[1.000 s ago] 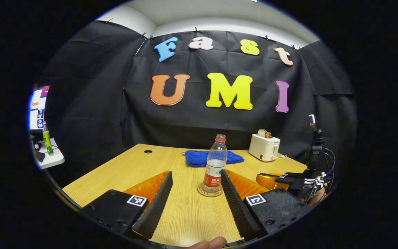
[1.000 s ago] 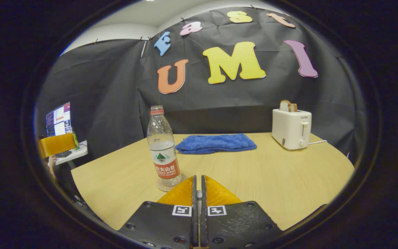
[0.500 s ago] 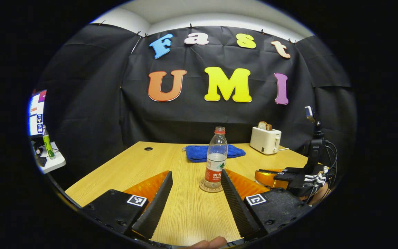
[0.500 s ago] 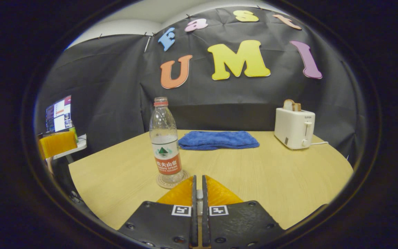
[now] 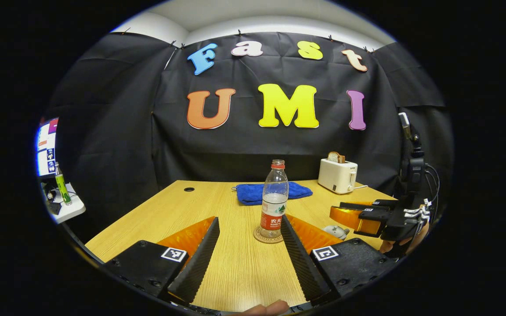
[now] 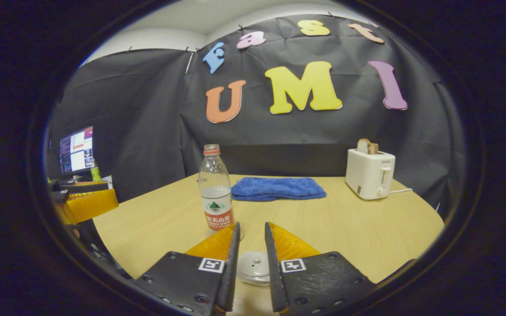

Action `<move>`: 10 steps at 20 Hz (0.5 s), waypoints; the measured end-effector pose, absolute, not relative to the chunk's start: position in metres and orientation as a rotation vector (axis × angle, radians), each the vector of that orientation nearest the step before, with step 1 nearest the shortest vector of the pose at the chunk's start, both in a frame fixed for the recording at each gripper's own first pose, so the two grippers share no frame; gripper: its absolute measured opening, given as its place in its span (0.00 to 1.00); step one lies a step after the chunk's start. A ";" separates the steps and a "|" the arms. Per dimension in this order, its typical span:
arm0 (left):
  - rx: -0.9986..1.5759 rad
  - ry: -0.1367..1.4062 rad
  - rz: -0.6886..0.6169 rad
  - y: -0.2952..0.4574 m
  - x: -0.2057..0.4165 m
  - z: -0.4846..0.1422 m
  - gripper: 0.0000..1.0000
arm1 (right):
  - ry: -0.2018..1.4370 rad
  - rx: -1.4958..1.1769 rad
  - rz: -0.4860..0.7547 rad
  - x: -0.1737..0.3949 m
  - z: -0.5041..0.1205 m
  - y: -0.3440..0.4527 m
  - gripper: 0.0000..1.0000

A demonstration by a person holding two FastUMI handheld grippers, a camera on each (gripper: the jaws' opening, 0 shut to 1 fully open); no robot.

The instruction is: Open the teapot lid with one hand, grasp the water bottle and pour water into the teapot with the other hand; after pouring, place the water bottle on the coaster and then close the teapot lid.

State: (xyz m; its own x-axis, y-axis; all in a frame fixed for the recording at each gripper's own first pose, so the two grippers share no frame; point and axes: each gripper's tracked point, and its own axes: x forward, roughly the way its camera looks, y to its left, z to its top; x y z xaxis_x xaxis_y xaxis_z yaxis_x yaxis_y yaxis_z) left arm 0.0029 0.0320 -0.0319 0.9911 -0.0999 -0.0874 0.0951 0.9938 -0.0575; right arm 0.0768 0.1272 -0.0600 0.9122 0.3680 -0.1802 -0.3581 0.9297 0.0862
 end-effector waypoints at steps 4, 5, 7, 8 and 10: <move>-0.048 0.071 -0.081 0.033 -0.002 -0.024 0.88 | 0.152 0.055 0.337 0.057 -0.035 0.105 0.58; -0.050 0.068 -0.078 0.032 -0.004 -0.022 0.88 | 0.135 0.048 0.334 0.052 -0.028 0.099 0.58; -0.044 0.062 -0.067 0.030 -0.005 -0.020 0.88 | 0.099 0.026 0.329 0.040 -0.017 0.090 0.67; -0.034 0.057 -0.054 0.031 -0.006 -0.019 0.88 | 0.088 0.015 0.312 0.035 -0.015 0.082 0.70; -0.022 0.046 -0.032 0.031 -0.006 -0.016 0.88 | 0.063 -0.003 0.294 0.024 -0.008 0.072 0.76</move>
State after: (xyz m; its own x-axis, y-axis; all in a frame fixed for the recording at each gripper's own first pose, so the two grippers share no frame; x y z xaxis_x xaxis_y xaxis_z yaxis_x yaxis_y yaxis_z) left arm -0.0060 0.0313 -0.0157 0.9984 -0.0322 -0.0461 0.0312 0.9992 -0.0232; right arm 0.0244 0.0719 -0.0077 0.9551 0.2894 -0.0627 -0.2896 0.9571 0.0066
